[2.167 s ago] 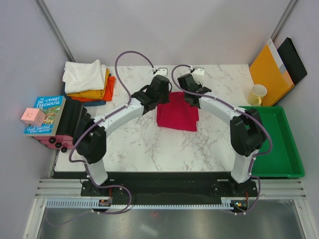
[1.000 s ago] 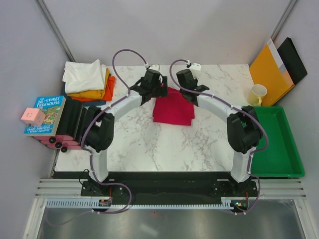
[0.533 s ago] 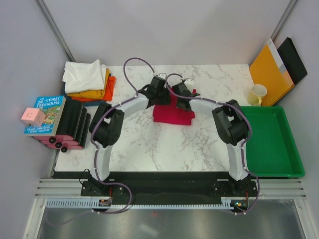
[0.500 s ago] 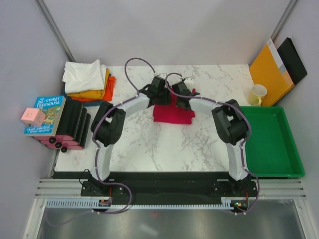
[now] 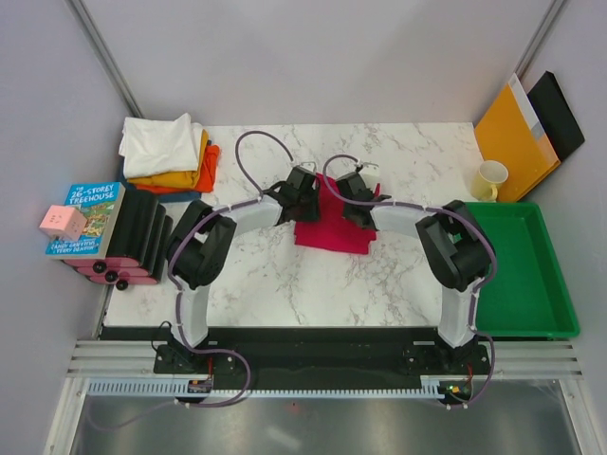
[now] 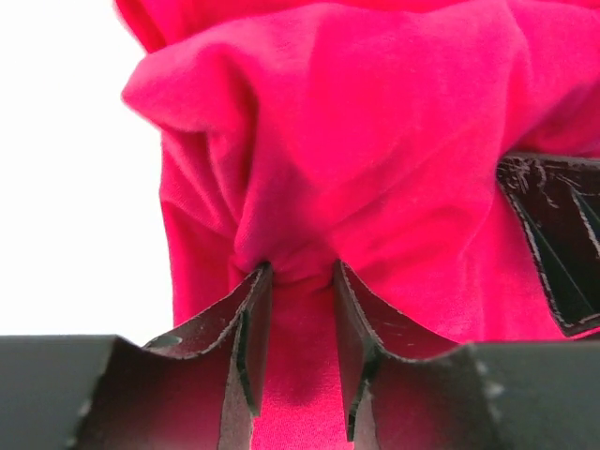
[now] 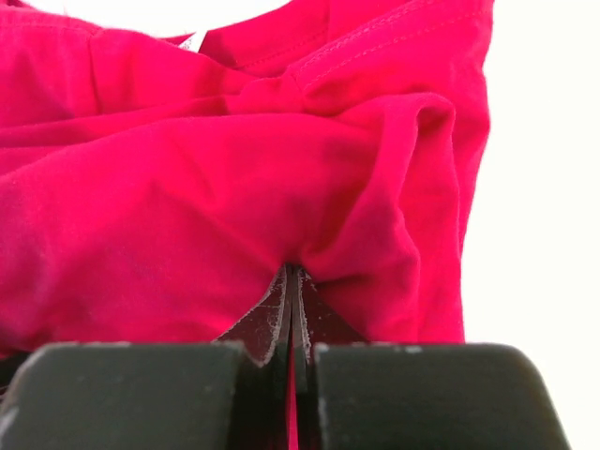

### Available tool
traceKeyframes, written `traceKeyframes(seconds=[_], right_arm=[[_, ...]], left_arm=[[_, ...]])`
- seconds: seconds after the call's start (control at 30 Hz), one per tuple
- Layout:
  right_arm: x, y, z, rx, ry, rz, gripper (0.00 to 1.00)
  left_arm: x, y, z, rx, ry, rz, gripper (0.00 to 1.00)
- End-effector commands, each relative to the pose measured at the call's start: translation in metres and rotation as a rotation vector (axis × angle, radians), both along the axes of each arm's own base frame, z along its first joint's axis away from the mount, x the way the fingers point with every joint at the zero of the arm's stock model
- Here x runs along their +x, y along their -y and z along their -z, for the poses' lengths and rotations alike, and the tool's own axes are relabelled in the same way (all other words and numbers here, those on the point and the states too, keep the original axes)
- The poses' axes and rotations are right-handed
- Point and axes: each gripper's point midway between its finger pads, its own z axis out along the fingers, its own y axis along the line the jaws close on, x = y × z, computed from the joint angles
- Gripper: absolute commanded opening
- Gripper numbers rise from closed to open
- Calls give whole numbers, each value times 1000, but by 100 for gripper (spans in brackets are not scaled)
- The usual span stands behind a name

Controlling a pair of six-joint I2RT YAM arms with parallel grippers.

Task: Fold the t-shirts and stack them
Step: Fold the long partially folded tshirt into a neat square

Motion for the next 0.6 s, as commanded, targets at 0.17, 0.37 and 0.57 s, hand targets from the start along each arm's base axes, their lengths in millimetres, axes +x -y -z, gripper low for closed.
traceKeyframes(seconds=[0.17, 0.37, 0.57], right_arm=[[-114, 17, 27, -105, -185, -49, 0], [-120, 22, 7, -109, -134, -42, 2], [-91, 3, -62, -72, -8, -91, 64]], left_arm=[[-112, -3, 22, 46, -146, 10, 33], [-132, -12, 13, 70, -94, -10, 35], [-101, 11, -60, -25, 70, 2, 60]])
